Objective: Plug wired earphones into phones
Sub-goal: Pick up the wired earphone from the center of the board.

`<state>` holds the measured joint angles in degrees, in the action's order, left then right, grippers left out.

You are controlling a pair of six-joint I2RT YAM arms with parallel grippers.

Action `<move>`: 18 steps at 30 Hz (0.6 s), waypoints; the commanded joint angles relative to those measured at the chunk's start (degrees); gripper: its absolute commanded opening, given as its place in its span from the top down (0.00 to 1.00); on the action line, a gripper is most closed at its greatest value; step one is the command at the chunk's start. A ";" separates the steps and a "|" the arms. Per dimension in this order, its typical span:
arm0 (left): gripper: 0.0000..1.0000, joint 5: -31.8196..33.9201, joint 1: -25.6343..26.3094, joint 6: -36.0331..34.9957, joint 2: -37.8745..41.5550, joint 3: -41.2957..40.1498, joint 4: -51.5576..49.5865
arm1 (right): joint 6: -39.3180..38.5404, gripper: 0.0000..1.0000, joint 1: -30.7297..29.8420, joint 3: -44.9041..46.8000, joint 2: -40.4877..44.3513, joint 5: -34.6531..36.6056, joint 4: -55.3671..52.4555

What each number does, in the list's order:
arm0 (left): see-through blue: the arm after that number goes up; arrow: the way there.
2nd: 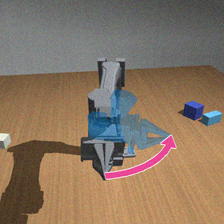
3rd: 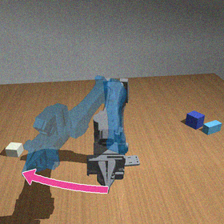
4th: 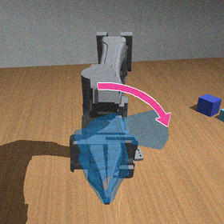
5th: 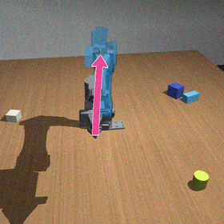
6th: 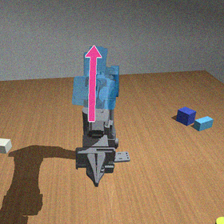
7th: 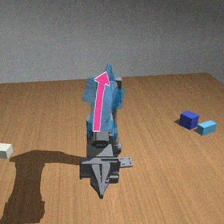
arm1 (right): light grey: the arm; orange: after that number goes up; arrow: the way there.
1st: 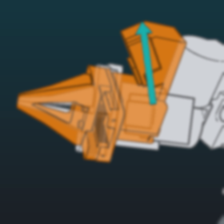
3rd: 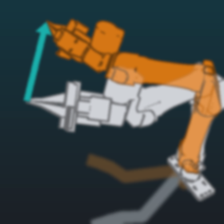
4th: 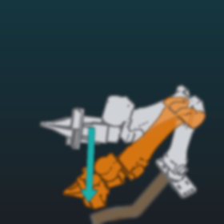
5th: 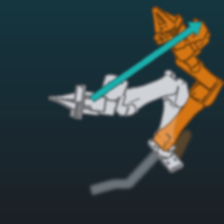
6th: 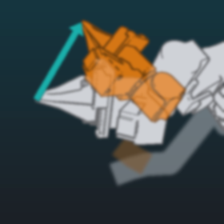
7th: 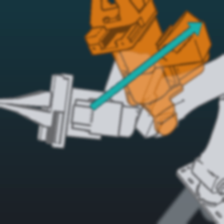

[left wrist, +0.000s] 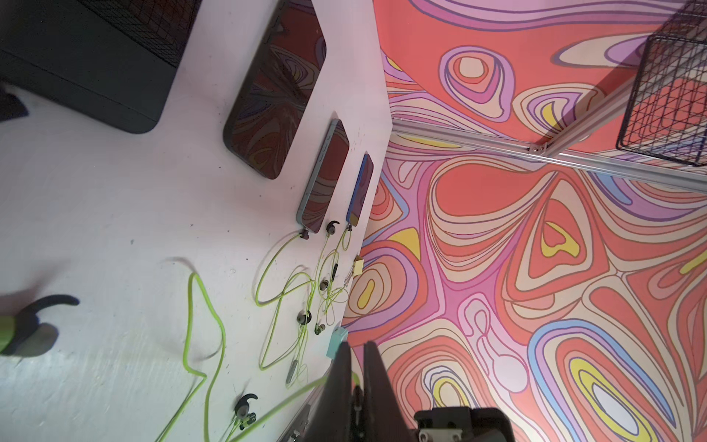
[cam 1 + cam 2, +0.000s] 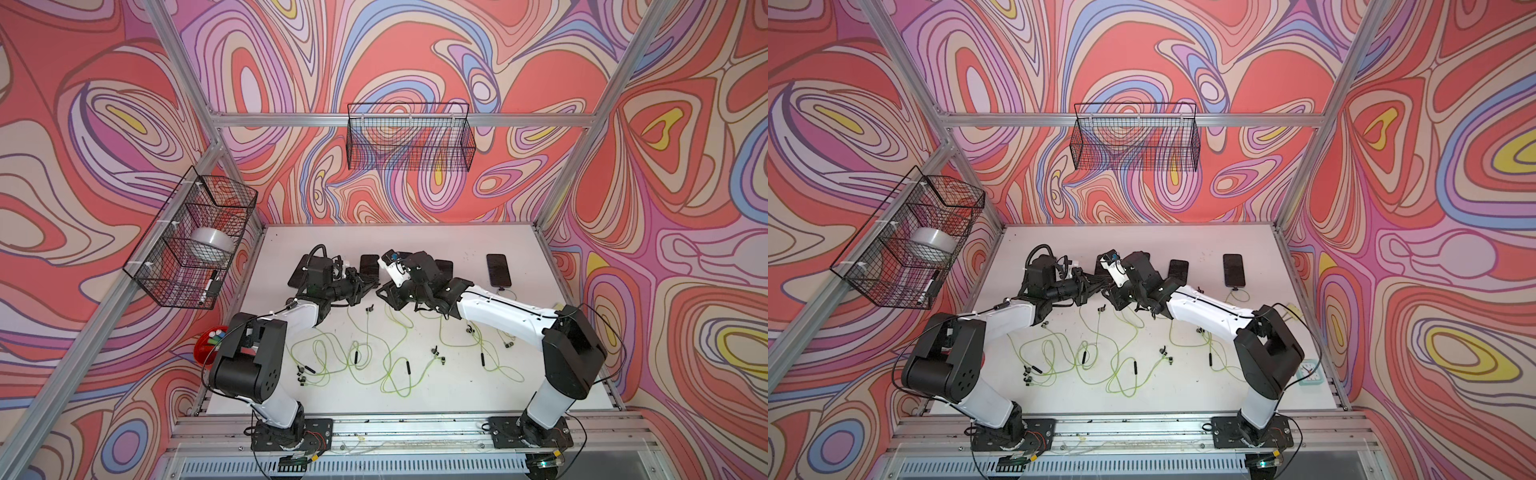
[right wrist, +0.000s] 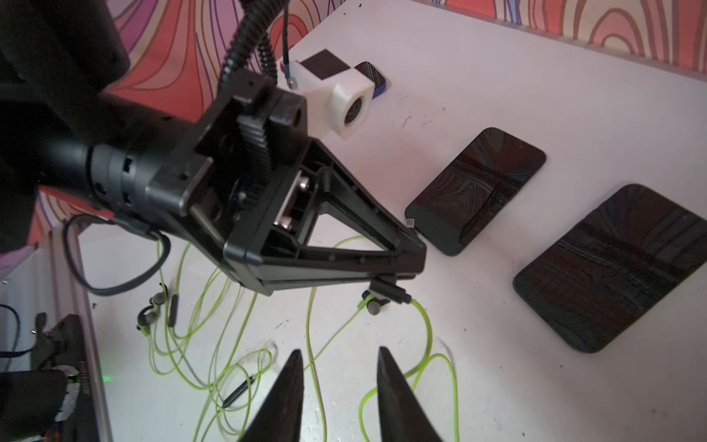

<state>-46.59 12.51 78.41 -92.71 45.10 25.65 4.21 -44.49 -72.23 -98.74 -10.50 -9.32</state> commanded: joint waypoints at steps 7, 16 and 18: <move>1.00 5.25 0.32 -7.80 5.15 -0.87 1.05 | 3.76 0.75 3.99 -1.56 1.96 4.09 -4.82; 1.00 10.61 0.58 -3.45 2.29 -6.45 30.53 | 40.54 0.71 8.74 7.63 4.58 -11.37 12.79; 1.00 12.30 0.90 -1.23 0.54 -7.47 37.21 | 43.22 0.71 8.89 9.41 4.44 -12.84 17.84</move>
<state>-37.56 12.84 74.50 -90.15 39.07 47.48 34.83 -35.94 -65.34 -95.00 -17.72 -1.63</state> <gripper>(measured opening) 0.069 0.287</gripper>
